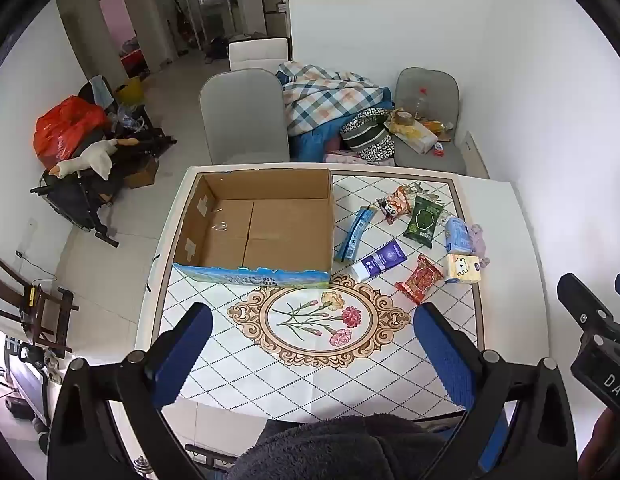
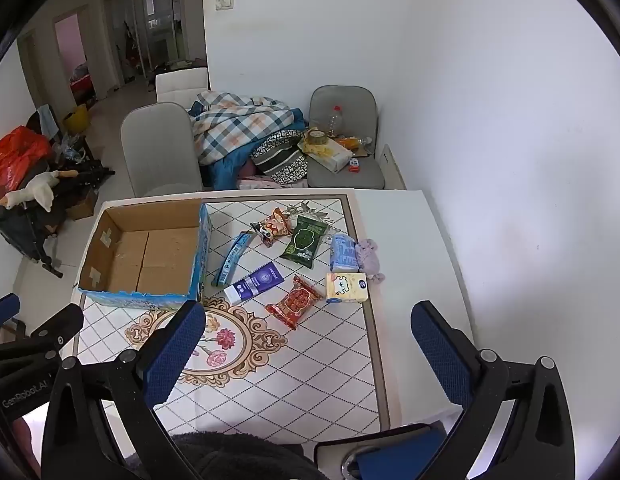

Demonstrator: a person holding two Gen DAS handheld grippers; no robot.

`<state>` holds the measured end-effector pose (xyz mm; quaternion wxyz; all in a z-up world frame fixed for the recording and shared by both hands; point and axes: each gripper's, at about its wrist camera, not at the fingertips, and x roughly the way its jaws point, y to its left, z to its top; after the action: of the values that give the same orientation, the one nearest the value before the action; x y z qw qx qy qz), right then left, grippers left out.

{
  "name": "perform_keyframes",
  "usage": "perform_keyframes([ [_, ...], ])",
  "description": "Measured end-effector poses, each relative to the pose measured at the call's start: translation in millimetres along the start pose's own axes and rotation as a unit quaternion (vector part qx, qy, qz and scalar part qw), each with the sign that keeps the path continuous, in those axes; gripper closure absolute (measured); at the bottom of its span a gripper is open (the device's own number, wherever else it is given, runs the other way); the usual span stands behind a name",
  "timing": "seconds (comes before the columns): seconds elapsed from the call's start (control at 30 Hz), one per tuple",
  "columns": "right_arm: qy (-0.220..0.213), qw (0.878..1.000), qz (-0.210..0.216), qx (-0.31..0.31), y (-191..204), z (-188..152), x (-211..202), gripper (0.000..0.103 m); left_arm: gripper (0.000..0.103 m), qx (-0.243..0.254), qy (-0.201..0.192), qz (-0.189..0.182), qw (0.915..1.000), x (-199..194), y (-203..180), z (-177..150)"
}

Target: Organize soft objects

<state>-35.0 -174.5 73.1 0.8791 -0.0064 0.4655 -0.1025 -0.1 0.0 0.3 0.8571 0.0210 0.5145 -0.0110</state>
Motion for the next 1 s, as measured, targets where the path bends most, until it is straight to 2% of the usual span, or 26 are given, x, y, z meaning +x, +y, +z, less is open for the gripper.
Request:
perform_keyframes([
  [0.23, 0.006, 1.0, 0.013, 0.004, 0, 2, 2, 0.0, 0.0, -0.002, 0.003, -0.009, 0.9999, 1, 3, 7],
  [1.0, -0.006, 1.0, 0.009, 0.005, 2, 8, -7, 0.0, 0.0, -0.008, -0.013, -0.014, 0.9998, -10, 3, 15],
])
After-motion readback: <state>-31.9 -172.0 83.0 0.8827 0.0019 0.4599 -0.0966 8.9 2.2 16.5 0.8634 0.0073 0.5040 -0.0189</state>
